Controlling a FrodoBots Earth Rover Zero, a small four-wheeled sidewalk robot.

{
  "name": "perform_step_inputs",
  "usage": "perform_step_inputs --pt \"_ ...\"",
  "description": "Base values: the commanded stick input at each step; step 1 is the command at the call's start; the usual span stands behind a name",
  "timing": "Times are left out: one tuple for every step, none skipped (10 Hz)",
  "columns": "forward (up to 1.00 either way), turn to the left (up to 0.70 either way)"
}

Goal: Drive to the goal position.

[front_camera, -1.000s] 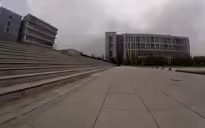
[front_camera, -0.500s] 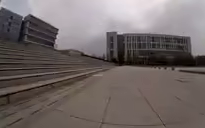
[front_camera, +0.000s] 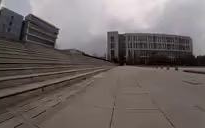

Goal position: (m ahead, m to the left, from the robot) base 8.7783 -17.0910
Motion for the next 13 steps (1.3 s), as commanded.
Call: perform_step_inputs --pt "0.70 0.00" --pt "0.70 0.00" --pt "0.70 0.00" --pt "0.70 0.00" --pt "0.70 0.00" --pt "0.70 -0.22" --pt "0.70 -0.30" --pt "0.70 -0.30" --pt "0.70 -0.30" --pt "0.70 -0.30" --pt "0.70 -0.30" --pt "0.70 -0.30" --pt "0.70 -0.30"
